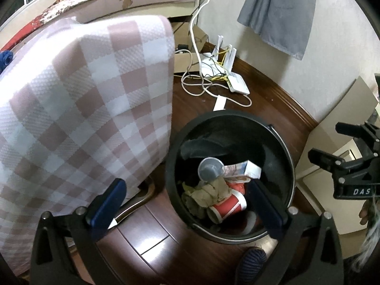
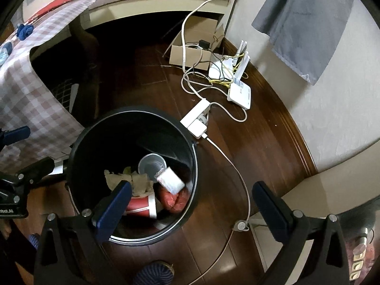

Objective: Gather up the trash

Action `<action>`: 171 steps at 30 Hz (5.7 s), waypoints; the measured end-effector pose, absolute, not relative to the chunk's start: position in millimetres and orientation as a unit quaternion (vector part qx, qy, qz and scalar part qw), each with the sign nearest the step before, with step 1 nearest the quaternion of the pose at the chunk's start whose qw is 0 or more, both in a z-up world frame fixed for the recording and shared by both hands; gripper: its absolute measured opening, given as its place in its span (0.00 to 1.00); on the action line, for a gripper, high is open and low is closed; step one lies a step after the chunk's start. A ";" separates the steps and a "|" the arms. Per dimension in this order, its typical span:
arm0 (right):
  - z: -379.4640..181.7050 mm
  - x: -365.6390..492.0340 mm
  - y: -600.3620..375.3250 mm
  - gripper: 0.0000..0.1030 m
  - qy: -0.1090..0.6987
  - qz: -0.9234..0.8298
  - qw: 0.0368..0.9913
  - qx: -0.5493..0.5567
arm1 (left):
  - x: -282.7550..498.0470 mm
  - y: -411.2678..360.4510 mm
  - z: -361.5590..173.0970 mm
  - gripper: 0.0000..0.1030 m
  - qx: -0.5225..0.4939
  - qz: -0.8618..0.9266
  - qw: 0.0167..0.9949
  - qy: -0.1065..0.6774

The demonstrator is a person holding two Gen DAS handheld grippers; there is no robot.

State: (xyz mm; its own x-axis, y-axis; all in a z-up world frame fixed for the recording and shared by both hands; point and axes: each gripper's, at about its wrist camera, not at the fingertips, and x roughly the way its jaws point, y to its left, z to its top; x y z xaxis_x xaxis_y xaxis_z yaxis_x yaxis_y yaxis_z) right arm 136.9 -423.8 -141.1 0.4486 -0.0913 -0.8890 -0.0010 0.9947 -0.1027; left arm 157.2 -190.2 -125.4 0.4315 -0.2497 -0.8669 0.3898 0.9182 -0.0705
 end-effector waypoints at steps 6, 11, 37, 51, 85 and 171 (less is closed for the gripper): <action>-136.1 132.7 -421.5 0.99 0.518 -0.024 0.854 -0.047 | 153.0 -189.0 -114.3 0.99 0.071 -0.191 0.849 0.488; -127.0 128.9 -420.8 0.99 0.508 -0.028 0.860 -0.044 | 149.5 -187.2 -99.5 0.99 0.070 -0.193 0.856 0.475; -25.0 136.8 -374.1 0.99 0.375 0.008 0.927 0.007 | 140.8 -104.8 -5.7 0.99 0.022 -0.134 0.913 0.386; 14.7 181.6 -232.7 0.99 0.323 0.133 0.937 -0.014 | 155.3 58.8 7.4 0.99 -0.032 0.025 0.933 0.359; -28.2 310.8 26.9 0.38 0.398 0.280 0.868 -0.102 | 193.5 235.2 -25.7 0.99 -0.074 0.144 0.910 0.381; 31.5 174.0 -270.7 0.21 0.334 0.153 0.930 0.002 | 152.9 -56.1 18.7 0.47 0.030 -0.127 0.937 0.325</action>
State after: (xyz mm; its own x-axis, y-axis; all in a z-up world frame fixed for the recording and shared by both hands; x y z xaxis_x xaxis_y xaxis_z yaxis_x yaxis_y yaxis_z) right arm 174.0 -270.7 31.5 0.7301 0.2853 -0.6209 -0.2828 0.9534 0.1056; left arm 152.9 -56.1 18.7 0.7560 -0.2189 -0.6168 0.2574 0.9659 -0.0272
